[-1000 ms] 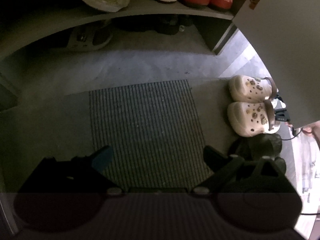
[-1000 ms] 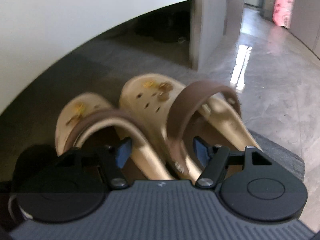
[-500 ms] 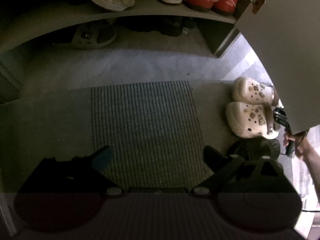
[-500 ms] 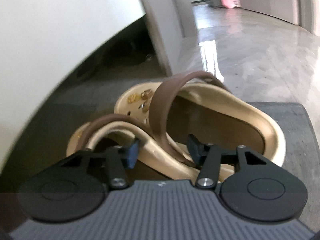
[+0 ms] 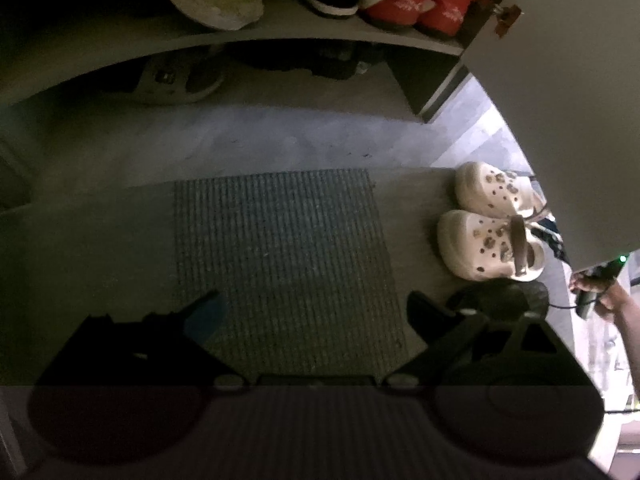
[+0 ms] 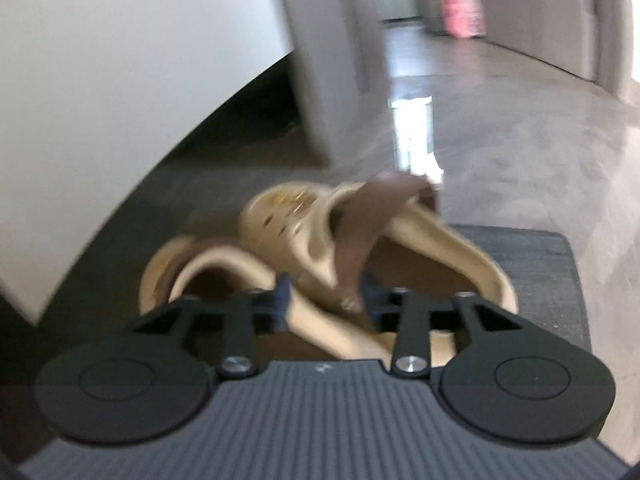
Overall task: Organize scattered shoes
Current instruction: 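Close the right gripper on the brown straps of both cream clogs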
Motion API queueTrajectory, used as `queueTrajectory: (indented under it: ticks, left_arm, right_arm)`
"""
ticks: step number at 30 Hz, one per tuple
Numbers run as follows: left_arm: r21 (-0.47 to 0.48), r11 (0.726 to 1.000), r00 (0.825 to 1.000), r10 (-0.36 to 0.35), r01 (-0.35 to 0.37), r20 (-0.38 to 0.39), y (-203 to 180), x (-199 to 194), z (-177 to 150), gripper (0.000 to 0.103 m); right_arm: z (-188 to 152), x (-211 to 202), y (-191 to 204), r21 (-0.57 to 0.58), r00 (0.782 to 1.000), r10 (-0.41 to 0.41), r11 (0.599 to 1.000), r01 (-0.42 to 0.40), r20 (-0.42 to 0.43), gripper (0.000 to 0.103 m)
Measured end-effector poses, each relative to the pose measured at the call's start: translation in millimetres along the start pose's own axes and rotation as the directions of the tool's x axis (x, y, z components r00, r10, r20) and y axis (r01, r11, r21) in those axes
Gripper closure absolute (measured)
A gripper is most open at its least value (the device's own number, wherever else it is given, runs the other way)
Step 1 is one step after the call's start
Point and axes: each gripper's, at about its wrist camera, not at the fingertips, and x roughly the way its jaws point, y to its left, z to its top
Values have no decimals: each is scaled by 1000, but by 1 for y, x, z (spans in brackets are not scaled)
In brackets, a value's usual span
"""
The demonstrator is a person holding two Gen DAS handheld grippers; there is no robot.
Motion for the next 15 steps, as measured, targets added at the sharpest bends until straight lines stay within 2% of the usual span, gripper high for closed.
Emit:
queueTrajectory:
  ticks: [1, 3, 5, 7, 10, 13, 15]
  left_arm:
    - [-14, 1000, 1000, -3, 3, -6, 2, 0, -1, 4]
    - [-30, 1000, 1000, -3, 3, -10, 6, 0, -2, 4]
    - [-38, 999, 1000, 1, -2, -13, 10, 0, -3, 4]
    - [-37, 999, 1000, 12, -13, -12, 15, -1, -5, 4]
    - [-54, 998, 1000, 19, -20, -21, 25, -1, -10, 4]
    - [-89, 996, 999, 12, -15, -35, 35, 0, -13, 4]
    - [-103, 995, 999, 11, -14, -36, 39, 0, -14, 4]
  right_arm:
    - [-1, 3, -1, -12, 1000, 6, 1000, -6, -11, 37]
    - [0, 13, -1, -51, 1000, -9, 999, 8, -28, 35]
    - [2, 17, 0, -71, 1000, 5, 997, -7, -25, 21]
    - [4, 19, -2, -78, 999, 28, 997, -30, -25, 17]
    - [3, 13, -1, -70, 998, 48, 996, -50, -32, 19]
    - [6, 6, 9, -193, 999, -45, 980, 38, -31, 20]
    - [9, -1, 4, -180, 998, -64, 982, 63, -1, 20]
